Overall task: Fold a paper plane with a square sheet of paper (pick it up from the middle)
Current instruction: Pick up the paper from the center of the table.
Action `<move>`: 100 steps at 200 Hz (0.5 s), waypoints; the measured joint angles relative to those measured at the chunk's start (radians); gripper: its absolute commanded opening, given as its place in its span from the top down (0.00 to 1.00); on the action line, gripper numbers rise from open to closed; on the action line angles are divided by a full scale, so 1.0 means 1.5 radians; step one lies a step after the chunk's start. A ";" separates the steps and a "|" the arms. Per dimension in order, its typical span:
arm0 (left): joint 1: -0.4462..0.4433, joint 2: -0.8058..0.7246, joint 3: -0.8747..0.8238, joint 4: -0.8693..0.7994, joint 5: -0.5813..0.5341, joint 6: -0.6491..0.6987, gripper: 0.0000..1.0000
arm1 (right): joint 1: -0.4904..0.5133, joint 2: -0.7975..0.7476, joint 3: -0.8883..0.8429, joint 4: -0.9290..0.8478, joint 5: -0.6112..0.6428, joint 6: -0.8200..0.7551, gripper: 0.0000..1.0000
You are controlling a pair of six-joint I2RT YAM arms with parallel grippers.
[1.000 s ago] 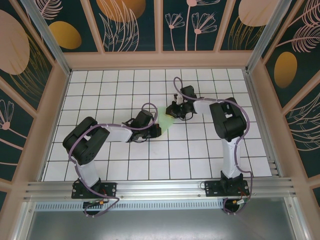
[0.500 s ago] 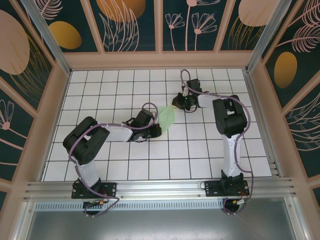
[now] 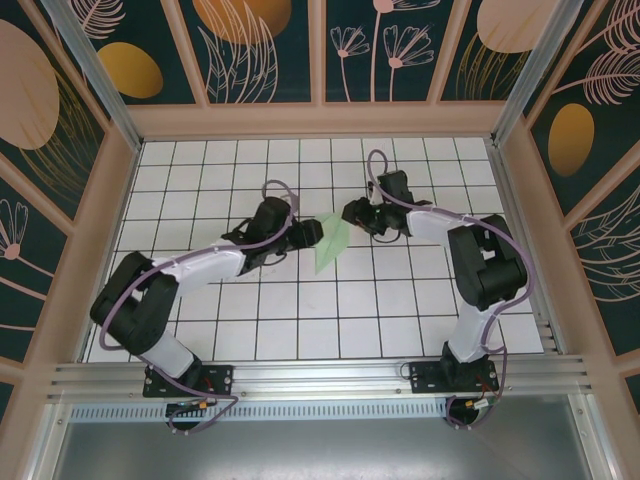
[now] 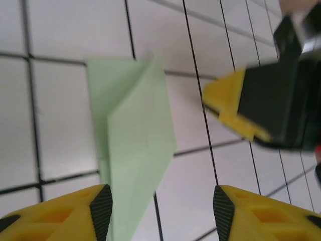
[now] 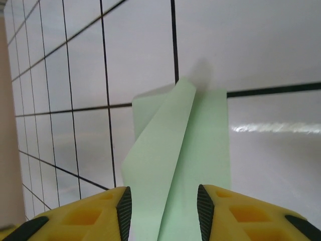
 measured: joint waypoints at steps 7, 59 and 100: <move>0.011 -0.010 -0.008 0.005 -0.012 -0.005 0.27 | 0.007 0.002 -0.002 0.000 -0.001 0.006 0.57; 0.049 -0.025 -0.072 0.016 -0.072 -0.021 0.09 | 0.049 0.047 0.006 0.012 -0.011 0.031 0.58; 0.056 -0.025 -0.092 0.027 -0.077 -0.023 0.06 | 0.057 0.082 0.018 0.012 -0.016 0.035 0.61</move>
